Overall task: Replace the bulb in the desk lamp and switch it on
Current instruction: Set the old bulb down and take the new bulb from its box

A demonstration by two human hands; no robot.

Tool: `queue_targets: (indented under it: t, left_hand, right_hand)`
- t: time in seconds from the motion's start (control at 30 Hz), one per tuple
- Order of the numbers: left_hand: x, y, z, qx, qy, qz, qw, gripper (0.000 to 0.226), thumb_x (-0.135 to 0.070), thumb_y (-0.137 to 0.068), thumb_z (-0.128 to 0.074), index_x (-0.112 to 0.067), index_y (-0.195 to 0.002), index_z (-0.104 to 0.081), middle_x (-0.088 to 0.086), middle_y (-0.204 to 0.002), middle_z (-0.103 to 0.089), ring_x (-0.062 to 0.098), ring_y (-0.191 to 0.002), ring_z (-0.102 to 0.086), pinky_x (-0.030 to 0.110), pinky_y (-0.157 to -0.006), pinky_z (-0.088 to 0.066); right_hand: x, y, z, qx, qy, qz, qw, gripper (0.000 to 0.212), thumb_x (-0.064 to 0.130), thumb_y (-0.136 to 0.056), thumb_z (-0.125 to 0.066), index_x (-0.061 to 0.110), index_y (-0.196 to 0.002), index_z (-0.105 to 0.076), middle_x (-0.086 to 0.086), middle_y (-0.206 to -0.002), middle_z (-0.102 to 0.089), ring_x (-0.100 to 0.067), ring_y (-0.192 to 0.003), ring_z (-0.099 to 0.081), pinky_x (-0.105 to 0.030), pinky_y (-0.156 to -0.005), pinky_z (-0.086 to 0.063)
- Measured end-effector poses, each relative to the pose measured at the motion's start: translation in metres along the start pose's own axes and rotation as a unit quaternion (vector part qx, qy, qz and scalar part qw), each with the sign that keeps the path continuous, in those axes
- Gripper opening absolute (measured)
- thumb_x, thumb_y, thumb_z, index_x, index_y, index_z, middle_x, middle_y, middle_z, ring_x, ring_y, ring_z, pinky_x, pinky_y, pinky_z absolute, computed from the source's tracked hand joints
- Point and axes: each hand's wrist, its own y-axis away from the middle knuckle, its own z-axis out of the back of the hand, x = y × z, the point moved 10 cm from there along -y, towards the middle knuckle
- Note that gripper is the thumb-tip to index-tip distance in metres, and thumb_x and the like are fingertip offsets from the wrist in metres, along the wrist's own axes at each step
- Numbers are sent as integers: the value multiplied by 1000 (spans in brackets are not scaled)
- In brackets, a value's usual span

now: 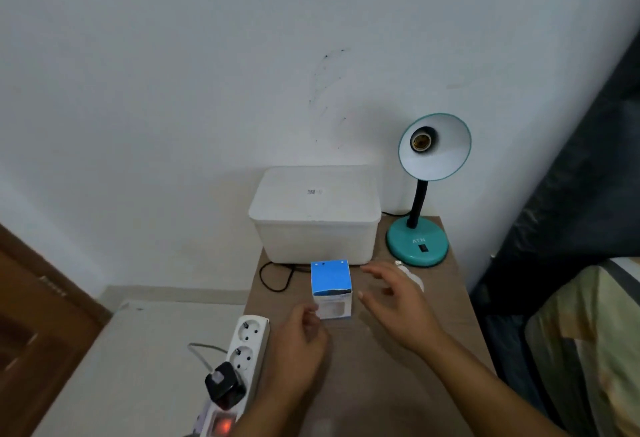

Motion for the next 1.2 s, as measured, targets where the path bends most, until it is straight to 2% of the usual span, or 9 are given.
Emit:
queue_targets:
  t: [0.07, 0.17, 0.27, 0.33, 0.4, 0.63, 0.8, 1.0, 1.2]
  left_hand:
    - [1, -10, 6, -9, 57, 31, 998, 29, -10, -89, -66, -22, -114, -58, -7, -106, -68, 6, -95, -63, 3, -63, -43]
    - [3, -29, 2, 25, 87, 35, 995, 63, -16, -85, -76, -23, -139, -44, -10, -132, -56, 10, -119, -56, 16, -86, -45]
    - [8, -49, -3, 66, 76, 28, 994, 94, -32, -70, -86, -30, -149, -34, -16, -142, -50, 10, -131, -49, 34, -106, -47]
    - [11, -59, -10, 102, 86, 24, 991, 110, -41, -60, -88, -34, -153, -28, -13, -145, -51, 10, -134, -49, 43, -108, -47]
    - [12, -66, -14, 128, 98, 17, 987, 119, -48, -55, -89, -36, -154, -24, -13, -148, -48, 10, -136, -47, 44, -108, -48]
    - [11, -75, -16, 149, 113, -1, 982, 89, -18, -71, -89, -33, -145, -42, -10, -136, -57, 14, -126, -56, 33, -96, -57]
    - [8, -75, -15, 160, 123, -1, 980, 77, -10, -78, -84, -35, -140, -45, -13, -132, -56, 11, -115, -60, 21, -73, -59]
    - [-1, -75, -10, 155, 85, -37, 984, 88, -21, -77, -85, -43, -143, -30, -15, -139, -53, 10, -124, -58, 32, -93, -58]
    - [-10, -73, -11, 158, 57, -71, 983, 79, -27, -78, -84, -56, -126, -28, -21, -134, -53, 6, -119, -60, 38, -93, -59]
  right_hand:
    - [8, -8, -10, 22, 15, 19, 999, 43, 32, -87, -69, 31, -128, -58, 13, -138, -50, 2, -124, -45, -27, -103, -45]
    - [10, -17, -20, 41, 27, 17, 999, 45, 30, -87, -69, 29, -131, -58, 8, -144, -47, -2, -131, -42, -32, -108, -42]
    - [10, -22, -26, 53, 42, 11, 998, 45, 29, -87, -69, 26, -131, -59, 6, -144, -49, -7, -131, -45, -36, -107, -43]
    - [10, -23, -31, 62, 58, 14, 996, 43, 30, -88, -67, 26, -130, -60, 7, -141, -53, -4, -128, -47, -34, -106, -44]
    - [9, -23, -33, 68, 69, 10, 995, 39, 31, -89, -66, 27, -127, -62, 7, -140, -54, -4, -127, -48, -32, -105, -45]
    - [11, -25, -34, 73, 123, 27, 989, 32, 30, -92, -62, 25, -124, -65, 9, -141, -52, -4, -126, -48, -22, -106, -39]
    - [17, -27, -26, 45, 138, 43, 988, 27, 28, -95, -58, 22, -119, -68, 7, -129, -63, -8, -117, -57, -28, -99, -47]
    - [28, -47, -7, -28, 111, 28, 993, 24, 36, -95, -54, 26, -109, -70, 11, -102, -71, -4, -91, -63, -29, -82, -54]
    - [32, -72, -6, -48, 131, -13, 990, 23, 43, -96, -49, 30, -100, -67, 12, -85, -69, -5, -75, -61, -33, -66, -55]
